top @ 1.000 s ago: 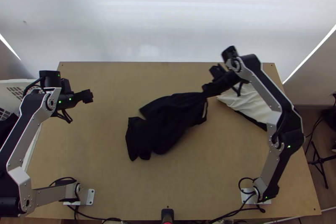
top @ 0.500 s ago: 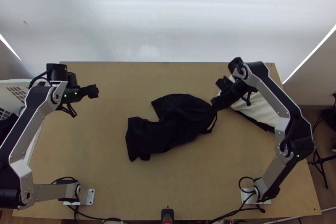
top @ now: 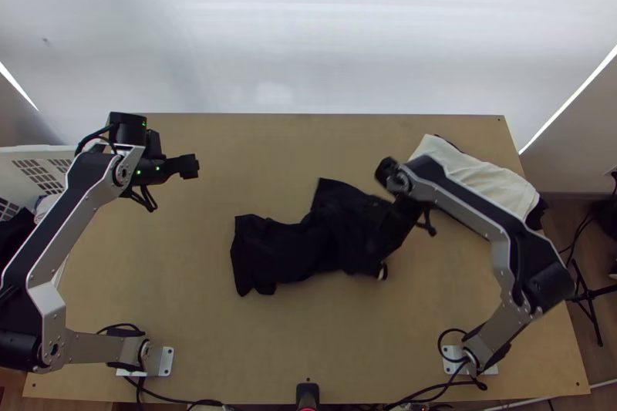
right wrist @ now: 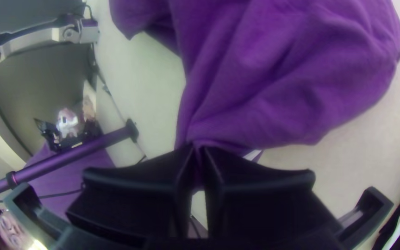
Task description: Fold the t-shirt
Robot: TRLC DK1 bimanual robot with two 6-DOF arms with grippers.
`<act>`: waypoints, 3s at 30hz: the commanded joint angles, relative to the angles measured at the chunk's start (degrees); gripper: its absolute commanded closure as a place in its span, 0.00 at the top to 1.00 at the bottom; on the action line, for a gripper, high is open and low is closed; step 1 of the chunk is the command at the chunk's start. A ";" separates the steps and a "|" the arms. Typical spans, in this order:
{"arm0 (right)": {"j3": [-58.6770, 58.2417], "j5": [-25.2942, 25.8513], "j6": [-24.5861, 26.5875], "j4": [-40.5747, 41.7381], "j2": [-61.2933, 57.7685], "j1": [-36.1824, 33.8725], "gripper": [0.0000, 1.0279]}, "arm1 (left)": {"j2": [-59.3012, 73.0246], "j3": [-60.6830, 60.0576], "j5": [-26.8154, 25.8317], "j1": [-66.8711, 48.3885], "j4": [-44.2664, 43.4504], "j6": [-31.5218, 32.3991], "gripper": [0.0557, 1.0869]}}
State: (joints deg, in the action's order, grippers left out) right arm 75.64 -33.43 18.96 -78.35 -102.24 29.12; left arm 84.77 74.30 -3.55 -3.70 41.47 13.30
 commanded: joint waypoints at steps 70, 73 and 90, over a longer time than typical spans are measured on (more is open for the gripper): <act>-6.20 -5.68 -8.33 22.36 2.74 11.31 0.04 | 8.92 14.99 1.88 -3.94 3.44 0.15 0.96; -6.73 -5.59 -8.68 22.62 3.62 11.66 0.33 | 8.92 15.08 2.06 -3.77 3.53 0.06 0.96; -4.88 12.16 -8.15 25.61 18.65 11.66 0.85 | 9.01 14.99 2.06 -3.59 3.53 0.24 0.96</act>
State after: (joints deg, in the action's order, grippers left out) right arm 71.07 -28.23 9.91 -54.68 -88.03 40.53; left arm 93.76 89.41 -1.43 -7.35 45.04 13.41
